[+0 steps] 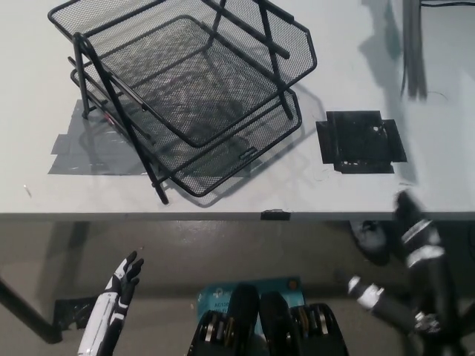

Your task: A person hands a notebook to the robot and the robot grabs it with its right hand and places it in the file tray kept in the centre of the desk infront of it.

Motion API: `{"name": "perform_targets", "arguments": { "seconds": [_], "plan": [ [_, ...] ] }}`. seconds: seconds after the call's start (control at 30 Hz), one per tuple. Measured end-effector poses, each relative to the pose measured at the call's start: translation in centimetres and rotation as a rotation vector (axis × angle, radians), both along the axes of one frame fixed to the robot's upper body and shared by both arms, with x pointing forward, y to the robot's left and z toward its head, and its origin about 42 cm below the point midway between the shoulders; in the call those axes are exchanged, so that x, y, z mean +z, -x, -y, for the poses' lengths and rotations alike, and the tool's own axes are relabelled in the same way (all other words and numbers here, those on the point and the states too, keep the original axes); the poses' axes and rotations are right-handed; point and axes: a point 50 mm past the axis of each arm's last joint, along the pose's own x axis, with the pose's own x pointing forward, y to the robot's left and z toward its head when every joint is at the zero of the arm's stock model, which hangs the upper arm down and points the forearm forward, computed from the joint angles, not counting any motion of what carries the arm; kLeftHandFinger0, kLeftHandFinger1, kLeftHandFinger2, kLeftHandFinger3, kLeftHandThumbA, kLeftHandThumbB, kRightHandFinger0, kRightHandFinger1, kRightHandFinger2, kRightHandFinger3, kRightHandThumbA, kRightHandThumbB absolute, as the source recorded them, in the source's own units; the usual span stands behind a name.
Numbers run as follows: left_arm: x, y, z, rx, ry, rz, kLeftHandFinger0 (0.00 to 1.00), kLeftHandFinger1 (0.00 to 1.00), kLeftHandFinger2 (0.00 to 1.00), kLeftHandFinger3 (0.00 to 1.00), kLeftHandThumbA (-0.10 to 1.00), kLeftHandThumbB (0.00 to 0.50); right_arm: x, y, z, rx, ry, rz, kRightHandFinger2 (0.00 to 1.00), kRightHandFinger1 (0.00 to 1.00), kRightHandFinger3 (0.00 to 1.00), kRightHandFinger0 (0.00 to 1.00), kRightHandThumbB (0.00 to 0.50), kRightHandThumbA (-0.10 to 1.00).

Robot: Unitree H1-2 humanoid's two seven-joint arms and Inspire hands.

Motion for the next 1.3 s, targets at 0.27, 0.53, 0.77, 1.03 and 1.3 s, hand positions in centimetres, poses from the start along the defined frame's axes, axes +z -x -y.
{"name": "perform_targets", "arguments": {
  "seconds": [0.27,0.53,0.77,1.03,1.3],
  "plan": [
    [-0.1,0.3,0.0,0.0,-0.001,0.002,1.0,1.0,1.0,1.0,1.0,0.414,4.6,-3.6,0.9,-0.096,-0.017,0.123,1.0,1.0,1.0,1.0,0.332,1.0],
    [0.1,0.1,-0.1,0.0,-0.002,0.011,1.0,1.0,1.0,1.0,1.0,0.423,6.1,-5.7,0.8,-0.121,-0.027,0.127,1.0,1.0,1.0,1.0,0.371,1.0],
    [0.1,0.0,-0.1,0.001,-0.004,0.013,1.0,1.0,1.0,1.0,1.0,0.436,7.1,-8.0,0.1,-0.114,-0.015,0.102,1.0,1.0,1.0,1.0,0.346,1.0],
    [0.3,-0.3,-0.1,-0.001,-0.007,0.02,1.0,1.0,1.0,1.0,1.0,0.44,7.6,-11.3,-0.6,-0.108,-0.001,0.062,1.0,1.0,1.0,1.0,0.359,1.0],
    [0.5,-0.6,0.0,-0.003,-0.008,0.03,1.0,1.0,1.0,1.0,1.0,0.433,8.9,-14.8,-0.4,-0.115,0.031,0.037,1.0,1.0,1.0,1.0,0.308,1.0]
  ]
}}
